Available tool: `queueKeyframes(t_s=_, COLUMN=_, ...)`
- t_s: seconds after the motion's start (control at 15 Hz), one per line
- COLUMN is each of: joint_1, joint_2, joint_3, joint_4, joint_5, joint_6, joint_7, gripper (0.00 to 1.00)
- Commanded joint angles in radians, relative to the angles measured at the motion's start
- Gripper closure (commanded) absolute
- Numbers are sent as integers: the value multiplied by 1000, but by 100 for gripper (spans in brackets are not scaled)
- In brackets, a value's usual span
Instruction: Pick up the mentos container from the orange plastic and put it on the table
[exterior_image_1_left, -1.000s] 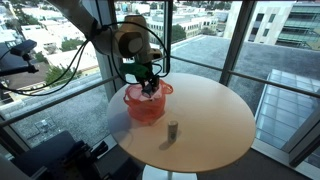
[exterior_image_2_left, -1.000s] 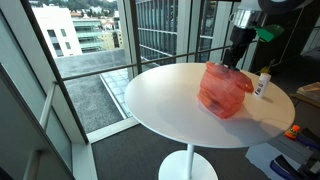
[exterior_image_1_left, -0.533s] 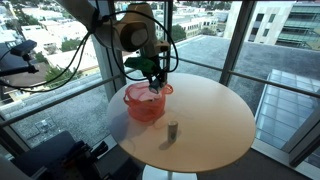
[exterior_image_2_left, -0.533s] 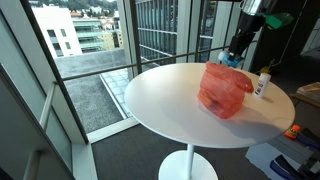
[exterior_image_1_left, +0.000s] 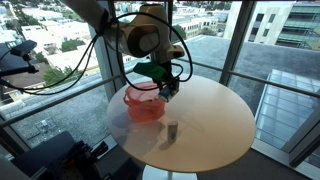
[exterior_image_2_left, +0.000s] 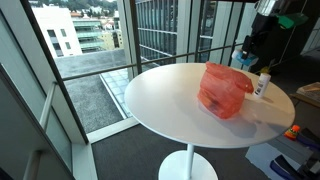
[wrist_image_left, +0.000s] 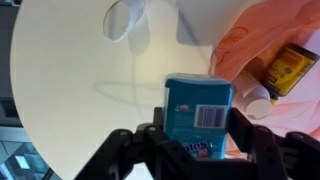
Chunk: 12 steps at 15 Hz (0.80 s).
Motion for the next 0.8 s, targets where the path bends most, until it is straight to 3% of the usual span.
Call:
queueKeyframes(t_s=0.0, joint_1=-28, joint_2=10, joint_3=-20, joint_4=-12, joint_5=32, joint_6=-2, joint_7=-56, gripper=60)
queueKeyframes(t_s=0.73, joint_1=-50, joint_2=123, joint_3=-11, joint_4=-56, joint_5=85, joint_6=-2, joint_7=-152, gripper=60)
